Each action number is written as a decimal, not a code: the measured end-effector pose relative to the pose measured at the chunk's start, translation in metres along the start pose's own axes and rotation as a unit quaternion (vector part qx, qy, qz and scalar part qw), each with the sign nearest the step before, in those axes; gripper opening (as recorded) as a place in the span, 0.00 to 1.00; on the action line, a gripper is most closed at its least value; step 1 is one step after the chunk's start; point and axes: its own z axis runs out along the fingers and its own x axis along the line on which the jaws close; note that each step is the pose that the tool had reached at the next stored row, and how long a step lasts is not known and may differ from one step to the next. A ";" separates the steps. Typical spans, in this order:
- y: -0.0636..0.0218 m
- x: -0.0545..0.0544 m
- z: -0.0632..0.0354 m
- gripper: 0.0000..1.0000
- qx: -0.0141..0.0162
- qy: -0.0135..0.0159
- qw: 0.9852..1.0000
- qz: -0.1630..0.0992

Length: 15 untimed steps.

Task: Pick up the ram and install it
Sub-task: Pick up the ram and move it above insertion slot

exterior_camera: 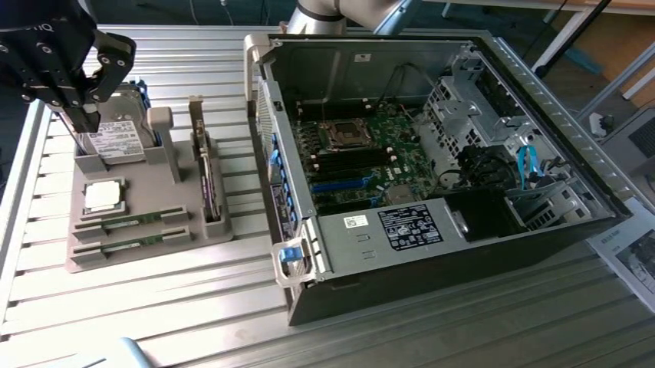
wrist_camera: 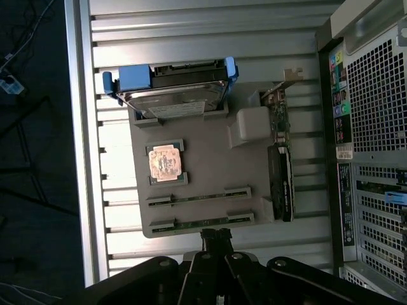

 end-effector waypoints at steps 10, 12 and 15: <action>0.0000 0.000 0.0000 0.10 -0.001 0.001 1.000 -0.025; 0.0000 0.000 0.0000 0.10 -0.001 0.002 0.999 -0.037; 0.0000 0.000 0.0000 0.10 -0.002 0.003 0.998 -0.064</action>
